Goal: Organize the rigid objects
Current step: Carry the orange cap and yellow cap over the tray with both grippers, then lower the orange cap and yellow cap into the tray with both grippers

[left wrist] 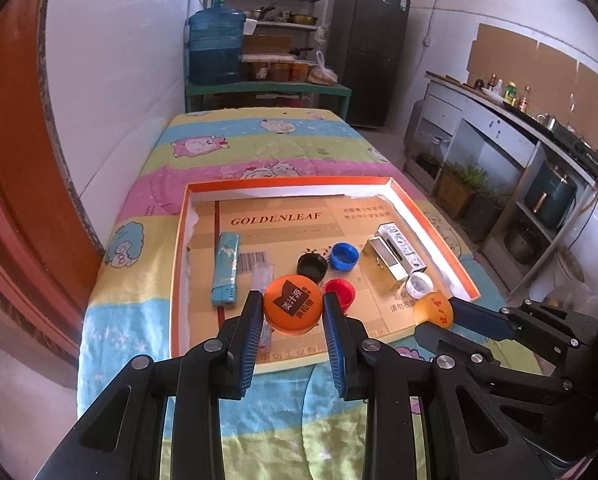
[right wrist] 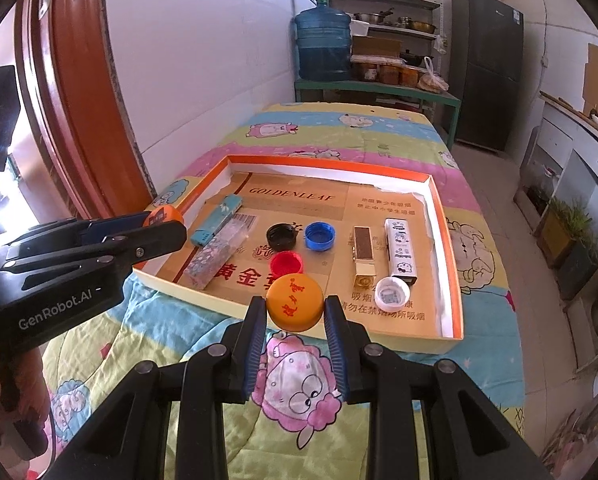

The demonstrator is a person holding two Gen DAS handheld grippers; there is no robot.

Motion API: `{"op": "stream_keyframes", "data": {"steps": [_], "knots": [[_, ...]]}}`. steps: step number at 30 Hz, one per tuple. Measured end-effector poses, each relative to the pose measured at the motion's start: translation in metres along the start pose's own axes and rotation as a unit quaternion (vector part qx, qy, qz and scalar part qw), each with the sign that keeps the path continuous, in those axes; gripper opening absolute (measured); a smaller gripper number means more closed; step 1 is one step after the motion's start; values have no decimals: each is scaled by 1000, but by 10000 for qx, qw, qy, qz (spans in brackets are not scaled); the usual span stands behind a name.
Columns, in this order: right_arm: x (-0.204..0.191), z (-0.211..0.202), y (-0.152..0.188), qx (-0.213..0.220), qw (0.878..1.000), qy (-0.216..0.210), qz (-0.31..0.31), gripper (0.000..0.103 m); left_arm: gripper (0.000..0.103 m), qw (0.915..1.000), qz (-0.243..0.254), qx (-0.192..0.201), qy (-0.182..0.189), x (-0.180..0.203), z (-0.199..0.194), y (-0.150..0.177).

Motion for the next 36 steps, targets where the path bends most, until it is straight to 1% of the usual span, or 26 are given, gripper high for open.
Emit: {"op": "stream_keyframes", "data": {"steps": [13, 36], "knots": [[13, 19, -5, -72, 9999, -47, 130, 30, 31, 9998, 4, -202, 1, 5, 29, -5], [34, 51, -4, -242, 9991, -107, 322, 30, 31, 9981, 116, -600, -25, 13, 77, 2]]}}
Point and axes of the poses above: each gripper's, at about its wrist camera, not at the fingertips, and z roughly the way its jaws point, x to its right, y to its underside, the point moved 6 cm from there along z, roughly the way its jaws point, and after that the axes turned 3 degrees about -x, right-handed, at the moved point
